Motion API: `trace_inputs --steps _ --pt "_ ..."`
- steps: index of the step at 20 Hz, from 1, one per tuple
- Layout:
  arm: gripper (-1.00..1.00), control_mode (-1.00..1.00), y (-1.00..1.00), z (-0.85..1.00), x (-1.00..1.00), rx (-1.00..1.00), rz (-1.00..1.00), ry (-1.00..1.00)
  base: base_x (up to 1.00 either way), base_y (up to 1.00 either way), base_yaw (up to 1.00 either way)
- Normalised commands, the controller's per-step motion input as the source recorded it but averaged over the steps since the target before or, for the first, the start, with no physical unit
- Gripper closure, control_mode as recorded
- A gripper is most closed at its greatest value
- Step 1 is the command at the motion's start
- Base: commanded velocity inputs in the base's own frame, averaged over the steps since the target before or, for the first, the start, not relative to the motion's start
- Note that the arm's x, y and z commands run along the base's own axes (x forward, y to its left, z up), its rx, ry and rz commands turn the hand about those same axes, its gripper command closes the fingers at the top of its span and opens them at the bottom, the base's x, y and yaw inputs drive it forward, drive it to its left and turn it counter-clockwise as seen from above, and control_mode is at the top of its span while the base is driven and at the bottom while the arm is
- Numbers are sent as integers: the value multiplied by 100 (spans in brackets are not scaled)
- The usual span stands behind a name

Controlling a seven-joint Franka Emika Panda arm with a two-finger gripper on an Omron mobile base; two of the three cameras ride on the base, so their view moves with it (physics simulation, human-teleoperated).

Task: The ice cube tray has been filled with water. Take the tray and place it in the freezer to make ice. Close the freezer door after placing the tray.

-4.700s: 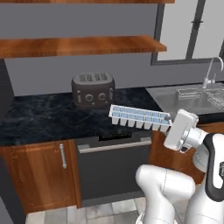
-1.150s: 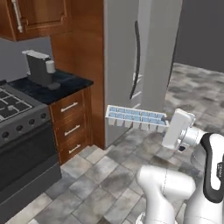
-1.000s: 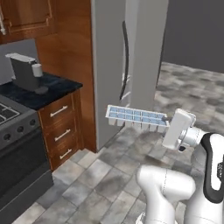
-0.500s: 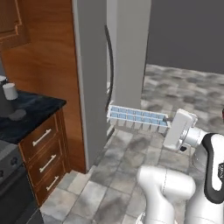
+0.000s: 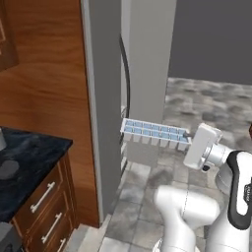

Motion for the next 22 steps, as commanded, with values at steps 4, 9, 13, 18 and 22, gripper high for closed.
trace_inputs --steps 4,9,13,18,22 --pt "100 100 0 0 0 0 0 0 86 0 -13" --pt "100 100 0 0 0 0 0 0 74 0 -10" --pt "100 100 0 0 0 0 0 0 70 0 -1" --pt "100 100 0 0 0 0 0 0 74 0 0" --pt "100 100 0 0 0 0 0 0 69 0 0"
